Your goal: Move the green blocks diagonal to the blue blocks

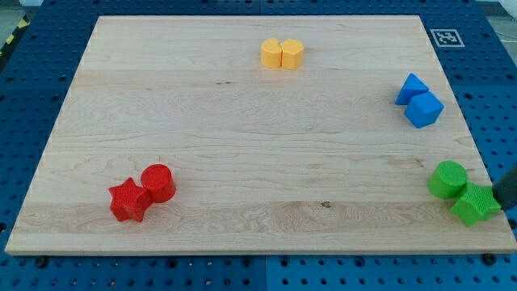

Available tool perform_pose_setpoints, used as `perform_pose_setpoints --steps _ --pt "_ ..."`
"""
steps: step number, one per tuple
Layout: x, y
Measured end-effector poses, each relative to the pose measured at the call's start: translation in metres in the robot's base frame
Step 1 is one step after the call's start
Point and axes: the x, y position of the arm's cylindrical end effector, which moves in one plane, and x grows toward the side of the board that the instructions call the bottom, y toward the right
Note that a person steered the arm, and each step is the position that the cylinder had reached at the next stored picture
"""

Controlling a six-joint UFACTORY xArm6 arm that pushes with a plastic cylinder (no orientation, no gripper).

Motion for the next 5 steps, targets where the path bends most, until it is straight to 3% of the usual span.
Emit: perform_pose_setpoints --steps 1,2,5 --pt "0.018 0.041" --pt "0.041 0.045" --pt "0.045 -0.018"
